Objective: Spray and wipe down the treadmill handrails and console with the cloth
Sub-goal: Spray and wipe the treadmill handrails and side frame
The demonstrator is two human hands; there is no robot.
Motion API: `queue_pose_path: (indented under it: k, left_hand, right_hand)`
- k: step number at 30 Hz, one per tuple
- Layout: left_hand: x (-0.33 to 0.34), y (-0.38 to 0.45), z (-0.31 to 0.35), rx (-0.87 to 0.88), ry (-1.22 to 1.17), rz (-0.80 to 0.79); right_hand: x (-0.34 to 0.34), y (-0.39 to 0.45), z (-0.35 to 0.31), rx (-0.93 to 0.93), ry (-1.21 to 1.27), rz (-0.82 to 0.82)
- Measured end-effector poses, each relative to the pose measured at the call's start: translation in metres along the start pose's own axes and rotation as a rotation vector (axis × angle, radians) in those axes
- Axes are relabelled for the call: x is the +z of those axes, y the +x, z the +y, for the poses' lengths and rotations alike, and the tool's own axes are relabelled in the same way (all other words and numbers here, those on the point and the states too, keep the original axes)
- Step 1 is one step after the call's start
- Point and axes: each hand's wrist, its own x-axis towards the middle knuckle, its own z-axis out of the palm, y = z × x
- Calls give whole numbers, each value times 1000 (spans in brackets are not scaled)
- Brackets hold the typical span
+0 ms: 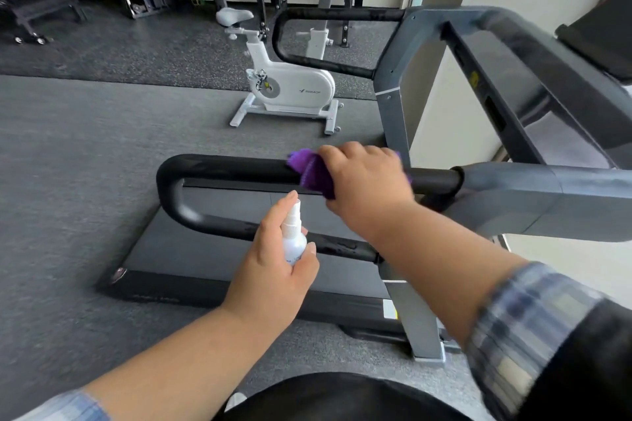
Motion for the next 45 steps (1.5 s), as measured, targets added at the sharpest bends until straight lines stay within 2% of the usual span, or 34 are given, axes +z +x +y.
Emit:
queue_pose_path:
  k: [5, 9, 13, 18, 23, 30, 33, 39, 45]
  left_hand:
    - [21, 2, 14, 19, -30, -72]
    - [30, 6, 25, 49, -37, -97]
    - [37, 7, 29, 69, -36, -118]
    - [39, 2, 26, 58, -22, -133]
    - [44, 6, 23, 45, -11, -122]
    - [48, 22, 28, 52, -4, -74]
    - [46, 21, 28, 46, 0, -84]
    - [27, 15, 13, 1, 14, -79]
    - [1, 8, -7, -80, 26, -3]
  right_hand:
    - [2, 2, 4, -83, 81, -17]
    - [-8, -22, 59, 35, 144, -89]
    - [-13, -44, 95, 96, 109, -78]
    - [-9, -34, 67, 115, 64, -39]
    - [-1, -7, 31, -31, 96, -35]
    - [-9, -29, 75, 40, 228, -73]
    - [-13, -40, 92, 78, 206, -58]
    - [-7, -33, 80, 73, 87, -31]
    - [-2, -1, 35, -40, 25, -58]
